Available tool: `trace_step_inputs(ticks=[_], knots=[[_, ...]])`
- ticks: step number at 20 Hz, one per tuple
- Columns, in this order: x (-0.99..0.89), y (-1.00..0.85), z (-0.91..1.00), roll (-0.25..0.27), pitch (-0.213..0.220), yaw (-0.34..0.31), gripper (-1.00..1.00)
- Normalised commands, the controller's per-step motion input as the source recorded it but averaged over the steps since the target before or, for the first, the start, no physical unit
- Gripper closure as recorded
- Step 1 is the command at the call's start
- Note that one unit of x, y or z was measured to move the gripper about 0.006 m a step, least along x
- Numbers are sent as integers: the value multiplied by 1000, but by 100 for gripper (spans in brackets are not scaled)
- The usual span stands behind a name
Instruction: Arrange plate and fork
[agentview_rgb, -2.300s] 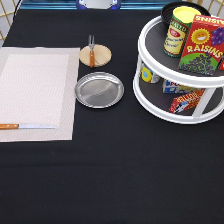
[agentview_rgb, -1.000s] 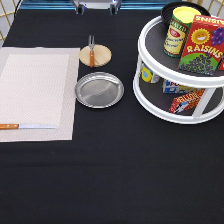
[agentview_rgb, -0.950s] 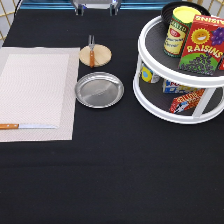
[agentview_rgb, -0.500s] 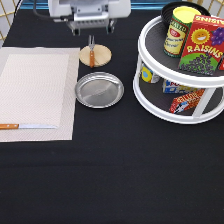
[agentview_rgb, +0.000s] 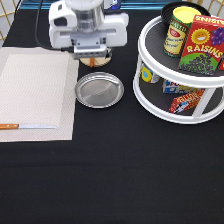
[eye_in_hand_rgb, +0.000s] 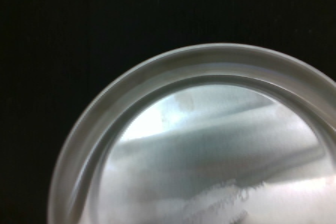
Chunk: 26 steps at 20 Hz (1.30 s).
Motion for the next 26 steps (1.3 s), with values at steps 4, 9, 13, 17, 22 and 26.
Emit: trace_step_inputs(ticks=[4, 9, 13, 17, 22, 26], knots=[[84, 0, -576, 87, -18, 0, -100], [176, 0, -477, 72, -6, 0, -100], [305, 0, -346, 76, 0, 0, -100], [376, -22, -261, 86, 0, 0, -100], [477, -145, -190, 102, 18, 0, -100], [414, -364, -186, 121, 18, 0, -100]])
